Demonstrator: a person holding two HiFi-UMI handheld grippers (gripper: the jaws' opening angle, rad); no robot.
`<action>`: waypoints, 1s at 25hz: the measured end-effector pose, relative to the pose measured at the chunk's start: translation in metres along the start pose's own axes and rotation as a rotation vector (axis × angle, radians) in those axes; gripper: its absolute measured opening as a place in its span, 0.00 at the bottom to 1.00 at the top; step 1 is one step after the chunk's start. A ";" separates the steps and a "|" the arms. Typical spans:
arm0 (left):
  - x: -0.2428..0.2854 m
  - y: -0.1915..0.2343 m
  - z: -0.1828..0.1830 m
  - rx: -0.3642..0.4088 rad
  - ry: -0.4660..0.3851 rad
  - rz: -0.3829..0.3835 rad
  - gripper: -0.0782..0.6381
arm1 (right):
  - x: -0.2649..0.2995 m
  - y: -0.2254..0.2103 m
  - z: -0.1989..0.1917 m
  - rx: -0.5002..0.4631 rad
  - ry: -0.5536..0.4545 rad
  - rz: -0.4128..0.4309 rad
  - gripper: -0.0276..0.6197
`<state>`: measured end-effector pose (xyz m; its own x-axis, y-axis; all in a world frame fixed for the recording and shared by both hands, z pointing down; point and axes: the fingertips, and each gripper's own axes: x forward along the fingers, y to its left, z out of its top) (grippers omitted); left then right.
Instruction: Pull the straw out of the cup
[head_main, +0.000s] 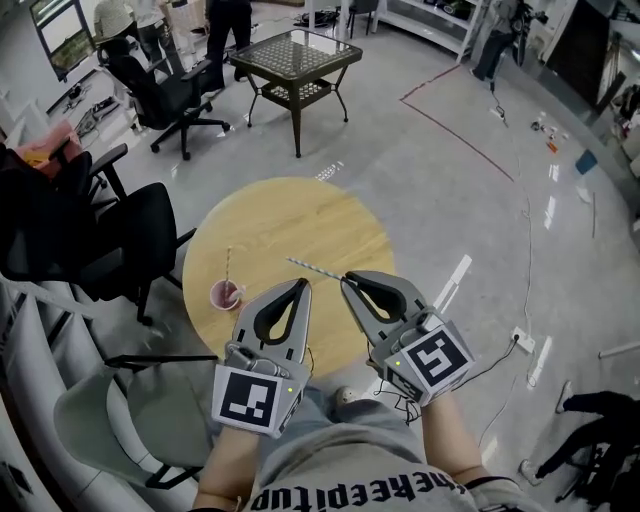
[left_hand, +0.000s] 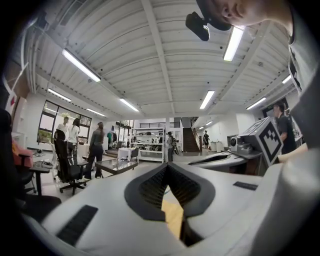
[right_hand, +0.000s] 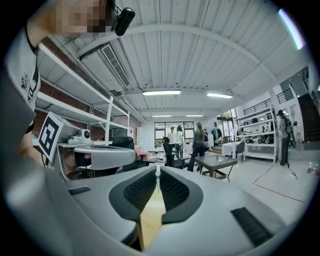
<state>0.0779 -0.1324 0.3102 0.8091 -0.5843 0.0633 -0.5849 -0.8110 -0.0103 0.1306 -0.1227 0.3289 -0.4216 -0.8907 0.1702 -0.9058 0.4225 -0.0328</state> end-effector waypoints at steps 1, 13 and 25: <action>0.002 -0.004 0.000 -0.005 0.014 -0.013 0.13 | -0.003 -0.003 0.001 0.000 -0.005 -0.011 0.11; 0.031 -0.045 0.008 0.015 -0.008 -0.149 0.13 | -0.045 -0.034 0.010 -0.002 -0.055 -0.142 0.11; 0.042 -0.080 0.008 0.007 0.037 -0.252 0.13 | -0.076 -0.046 0.016 -0.001 -0.083 -0.226 0.11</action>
<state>0.1593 -0.0921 0.3057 0.9267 -0.3620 0.1009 -0.3642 -0.9313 0.0036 0.2040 -0.0772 0.3021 -0.2100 -0.9734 0.0912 -0.9775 0.2108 -0.0016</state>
